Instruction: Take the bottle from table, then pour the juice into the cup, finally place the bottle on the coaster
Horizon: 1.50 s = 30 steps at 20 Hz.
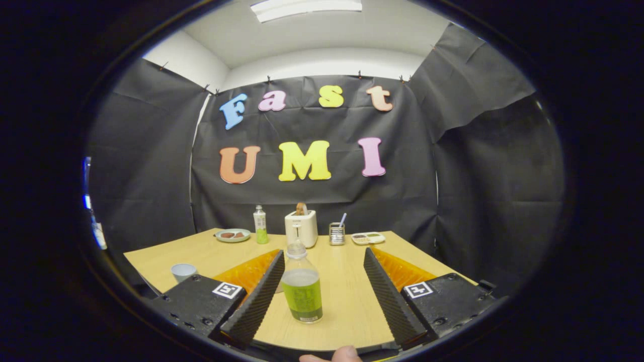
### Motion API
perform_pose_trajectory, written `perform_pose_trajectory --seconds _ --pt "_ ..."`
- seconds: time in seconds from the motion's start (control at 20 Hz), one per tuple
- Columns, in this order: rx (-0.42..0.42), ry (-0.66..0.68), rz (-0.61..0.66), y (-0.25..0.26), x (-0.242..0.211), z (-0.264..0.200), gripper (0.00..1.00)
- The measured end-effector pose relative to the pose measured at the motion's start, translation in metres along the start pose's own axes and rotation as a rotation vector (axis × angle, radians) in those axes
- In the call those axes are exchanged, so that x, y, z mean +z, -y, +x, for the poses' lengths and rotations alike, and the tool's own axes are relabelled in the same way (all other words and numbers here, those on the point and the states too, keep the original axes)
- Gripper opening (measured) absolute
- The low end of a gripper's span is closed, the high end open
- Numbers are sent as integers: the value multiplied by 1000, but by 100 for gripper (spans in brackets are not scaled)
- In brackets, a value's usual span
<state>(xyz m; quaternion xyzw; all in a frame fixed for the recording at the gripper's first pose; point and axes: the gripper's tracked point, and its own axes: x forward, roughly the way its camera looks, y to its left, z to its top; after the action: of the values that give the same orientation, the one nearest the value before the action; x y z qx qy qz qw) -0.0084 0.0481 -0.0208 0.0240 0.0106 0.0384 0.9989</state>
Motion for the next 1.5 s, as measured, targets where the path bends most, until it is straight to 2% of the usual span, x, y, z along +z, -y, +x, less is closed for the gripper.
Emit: perform_pose_trajectory --seconds 0.3,0.55,0.9,1.5 --pt "43 -28 -13 -24 -20 3 100" --pt "-5 -54 -18 -27 -49 18 100" --pt "-20 -98 -28 -35 -85 45 100" --pt "-36 -193 71 -37 -111 89 100"
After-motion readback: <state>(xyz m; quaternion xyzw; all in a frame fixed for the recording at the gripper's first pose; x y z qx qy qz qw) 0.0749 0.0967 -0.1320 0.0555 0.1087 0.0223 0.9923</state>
